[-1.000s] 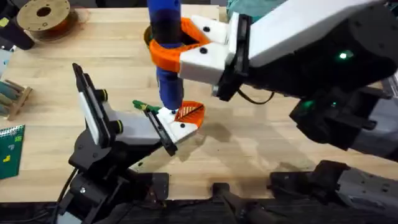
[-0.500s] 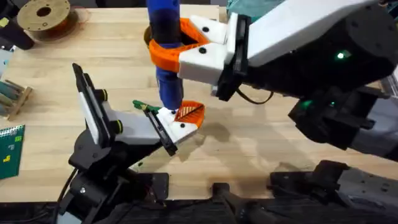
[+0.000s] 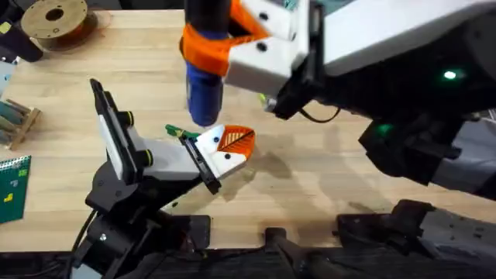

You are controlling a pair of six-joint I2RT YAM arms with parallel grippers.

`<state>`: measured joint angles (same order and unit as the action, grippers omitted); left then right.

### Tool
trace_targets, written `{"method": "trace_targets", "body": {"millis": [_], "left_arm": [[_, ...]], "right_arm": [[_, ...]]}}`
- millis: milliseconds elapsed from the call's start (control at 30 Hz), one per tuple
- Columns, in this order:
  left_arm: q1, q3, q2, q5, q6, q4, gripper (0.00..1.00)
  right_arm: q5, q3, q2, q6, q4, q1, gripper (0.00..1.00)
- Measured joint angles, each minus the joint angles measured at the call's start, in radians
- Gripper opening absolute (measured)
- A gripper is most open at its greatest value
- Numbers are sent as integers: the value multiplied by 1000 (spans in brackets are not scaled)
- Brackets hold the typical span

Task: Pick up the gripper from the table and insert it into the empty holder that is missing its gripper. Then pick up a screw, insert it into the mounting hole, and use the screwdriver to tighten it. Finally, clean up the table by picking up the vegetable and placing it into the bucket.

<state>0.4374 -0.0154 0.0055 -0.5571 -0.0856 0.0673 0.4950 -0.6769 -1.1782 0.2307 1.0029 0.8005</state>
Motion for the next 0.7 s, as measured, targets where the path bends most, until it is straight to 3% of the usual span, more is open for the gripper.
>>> {"method": "trace_targets", "body": {"millis": [267,533,700], "left_arm": [[0,0,0,0,0,0,10],[0,0,0,0,0,0,10],[0,0,0,0,0,0,10]], "right_arm": [[4,0,2,23,12,-16,31],[27,0,2,24,4,-142,31],[53,0,2,-7,-81,-212,31]]}}
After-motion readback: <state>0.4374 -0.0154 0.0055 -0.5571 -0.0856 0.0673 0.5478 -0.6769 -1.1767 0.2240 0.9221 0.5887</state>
